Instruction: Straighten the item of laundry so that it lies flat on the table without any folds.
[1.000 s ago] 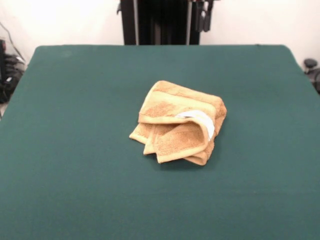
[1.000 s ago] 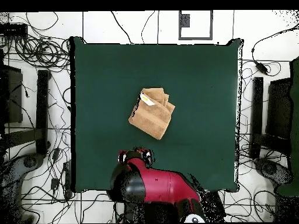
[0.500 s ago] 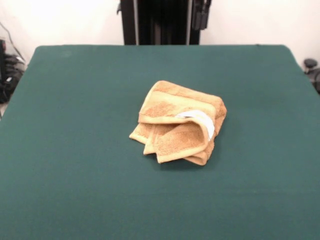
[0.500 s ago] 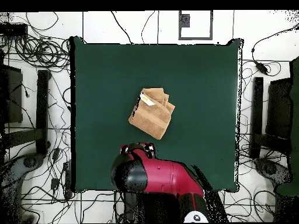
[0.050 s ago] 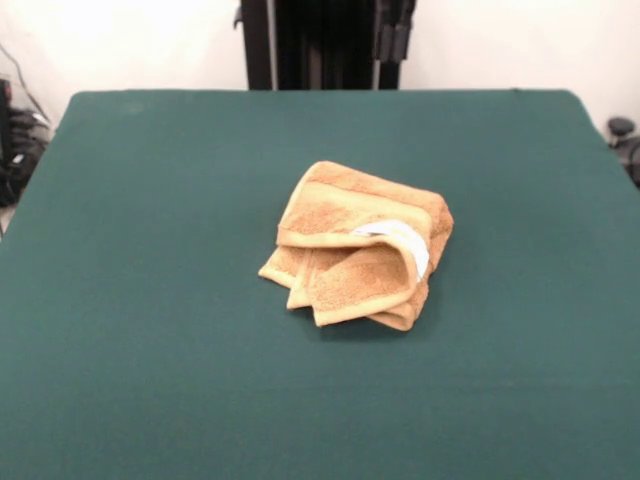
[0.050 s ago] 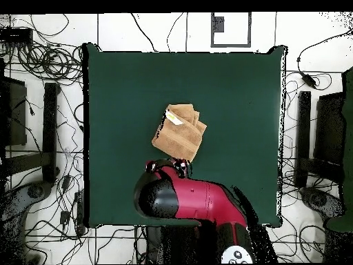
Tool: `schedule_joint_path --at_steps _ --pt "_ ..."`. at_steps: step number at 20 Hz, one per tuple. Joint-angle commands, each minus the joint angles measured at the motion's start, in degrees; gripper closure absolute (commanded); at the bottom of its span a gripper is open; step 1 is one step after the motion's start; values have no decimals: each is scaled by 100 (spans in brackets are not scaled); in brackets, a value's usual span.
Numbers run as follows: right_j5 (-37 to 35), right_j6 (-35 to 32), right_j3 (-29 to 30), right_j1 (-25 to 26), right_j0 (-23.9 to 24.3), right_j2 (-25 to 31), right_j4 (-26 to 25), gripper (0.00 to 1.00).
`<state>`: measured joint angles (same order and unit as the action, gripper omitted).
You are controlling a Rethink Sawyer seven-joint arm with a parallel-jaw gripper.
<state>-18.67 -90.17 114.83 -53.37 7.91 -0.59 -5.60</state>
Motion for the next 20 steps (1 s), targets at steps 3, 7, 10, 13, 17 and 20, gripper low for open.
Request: schedule_joint_path --at_steps 3,7,10,13,17,20 --pt "-371 -1020 -176 186 -94 88 213 0" --pt "-300 -1019 -125 170 -79 103 203 0" --pt "-251 -1059 -73 153 -101 68 196 0" --pt "-412 -1136 -115 155 -226 -89 175 0" --pt "-456 -1097 -136 191 -156 0 253 0" --pt "-830 -1048 -527 227 -189 -55 273 0"
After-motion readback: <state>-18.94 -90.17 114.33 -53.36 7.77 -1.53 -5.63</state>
